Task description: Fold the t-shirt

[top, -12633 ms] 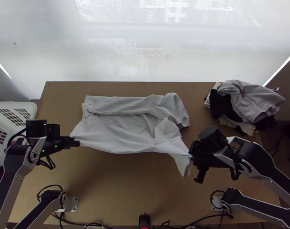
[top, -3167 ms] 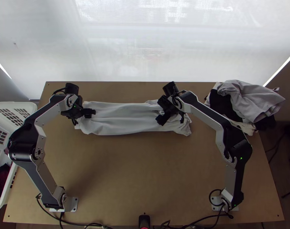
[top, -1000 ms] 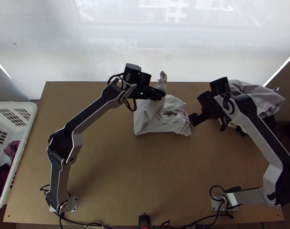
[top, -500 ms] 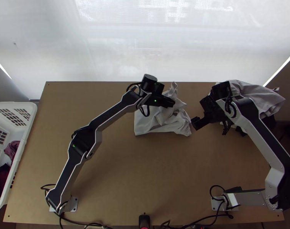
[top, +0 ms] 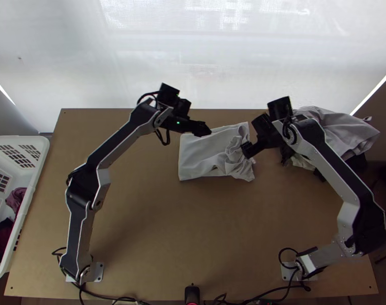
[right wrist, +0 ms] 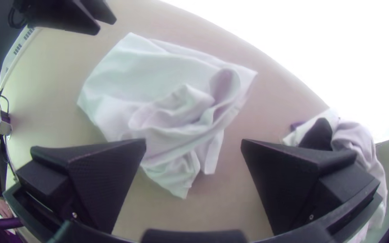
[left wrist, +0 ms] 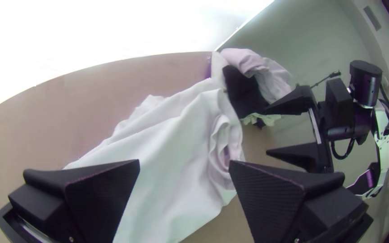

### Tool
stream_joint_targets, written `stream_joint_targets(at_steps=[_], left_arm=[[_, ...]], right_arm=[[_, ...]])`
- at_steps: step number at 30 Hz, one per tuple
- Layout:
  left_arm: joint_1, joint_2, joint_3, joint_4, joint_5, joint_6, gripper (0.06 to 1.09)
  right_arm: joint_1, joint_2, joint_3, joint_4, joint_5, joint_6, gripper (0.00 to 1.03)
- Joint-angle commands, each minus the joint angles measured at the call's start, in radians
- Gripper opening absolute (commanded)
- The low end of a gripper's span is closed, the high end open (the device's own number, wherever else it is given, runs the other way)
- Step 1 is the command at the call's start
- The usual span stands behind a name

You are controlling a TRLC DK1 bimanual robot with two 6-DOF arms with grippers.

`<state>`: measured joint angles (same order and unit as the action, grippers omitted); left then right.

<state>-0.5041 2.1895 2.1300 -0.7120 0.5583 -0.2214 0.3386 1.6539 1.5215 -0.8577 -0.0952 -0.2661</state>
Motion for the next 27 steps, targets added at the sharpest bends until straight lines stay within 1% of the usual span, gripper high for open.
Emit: stream_joint_targets(at_steps=[1, 4, 8, 11, 19, 24, 27], left_arm=[[0.102, -0.106, -0.212, -0.076, 0.012, 0.094, 1.03], [0.079, -0.102, -0.260, -0.067, 0.008, 0.105, 1.03], [0.047, -0.063, -0.254, -0.041, -0.006, 0.091, 1.03], [0.029, -0.020, -0.217, -0.041, -0.008, 0.074, 1.03], [-0.002, 0.055, -0.162, -0.043, -0.023, 0.083, 1.03], [0.001, 0.099, -0.148, -0.047, -0.035, 0.094, 1.03], [0.012, 0.133, -0.148, -0.050, -0.041, 0.105, 1.03]], right_arm=[[0.094, 0.211, 0.180, 0.109, -0.001, 0.010, 0.98], [0.137, 0.293, 0.212, 0.134, -0.001, 0.021, 0.98], [0.134, 0.305, 0.097, 0.204, -0.001, 0.021, 0.98], [0.102, 0.262, -0.029, 0.255, -0.003, 0.021, 0.98], [0.060, 0.081, -0.304, 0.318, -0.003, 0.031, 0.98], [-0.001, 0.017, -0.377, 0.327, -0.003, 0.024, 0.98], [-0.052, 0.010, -0.397, 0.338, -0.003, -0.016, 0.98]])
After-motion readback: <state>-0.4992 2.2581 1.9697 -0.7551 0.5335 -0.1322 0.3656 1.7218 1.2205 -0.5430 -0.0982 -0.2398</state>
